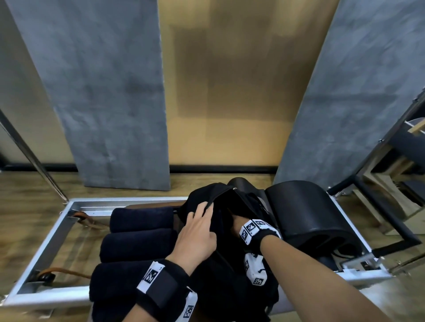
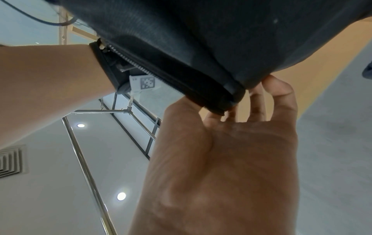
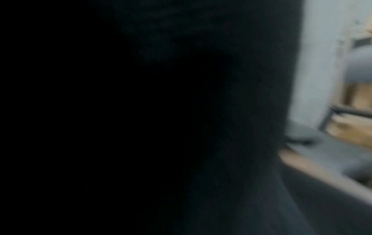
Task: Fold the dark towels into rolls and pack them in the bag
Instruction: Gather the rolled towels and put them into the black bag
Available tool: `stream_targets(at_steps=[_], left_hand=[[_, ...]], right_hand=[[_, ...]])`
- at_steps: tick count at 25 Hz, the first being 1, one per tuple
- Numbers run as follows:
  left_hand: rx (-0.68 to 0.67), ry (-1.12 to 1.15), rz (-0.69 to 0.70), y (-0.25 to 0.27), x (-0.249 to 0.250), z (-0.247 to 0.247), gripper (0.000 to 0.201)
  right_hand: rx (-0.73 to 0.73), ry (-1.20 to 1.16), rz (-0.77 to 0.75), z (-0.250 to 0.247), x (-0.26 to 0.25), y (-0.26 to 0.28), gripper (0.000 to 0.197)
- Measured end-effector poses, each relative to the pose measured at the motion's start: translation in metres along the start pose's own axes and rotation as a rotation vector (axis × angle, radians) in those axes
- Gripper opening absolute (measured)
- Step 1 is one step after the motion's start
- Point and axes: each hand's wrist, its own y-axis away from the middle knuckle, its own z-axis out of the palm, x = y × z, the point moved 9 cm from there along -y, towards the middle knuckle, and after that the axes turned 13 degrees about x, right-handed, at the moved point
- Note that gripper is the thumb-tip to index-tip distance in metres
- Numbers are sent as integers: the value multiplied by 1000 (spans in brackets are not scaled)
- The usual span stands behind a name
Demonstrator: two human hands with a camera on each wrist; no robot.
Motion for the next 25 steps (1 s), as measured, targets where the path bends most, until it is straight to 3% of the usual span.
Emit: stream_targets(at_steps=[2,5,9,12,14,16,19,22,25], left_hand=[[25,28,29,0,0,0,71],[81,210,19,11,-2,-5,62],[373,320,-114,40,-34,-34,59],[638,417,-302,77,-85,-62,32],[713,396,-397,105,-121,-69,38],[680,371,-552,135,-158,-63,49],[518,418,-777,166,-196,-34,61],[390,573,-907,183,-211,-1,58],[357,871,-1013,190,-209,18,53]], right_hand=[[-10,101,81,-18,-8,2,65],[60,179,101,-76,-31,15,36],[353,-72,-16,-156,-81,42,20],[408,-301,-246,-150,-153,73,17],[330,-281,-388,-108,-195,89,16],[209,-185,-457,-54,-221,101,36],[118,2,-525,10,-238,110,58],[183,254,-613,45,-251,117,60],[253,343,-625,53,-260,119,49]])
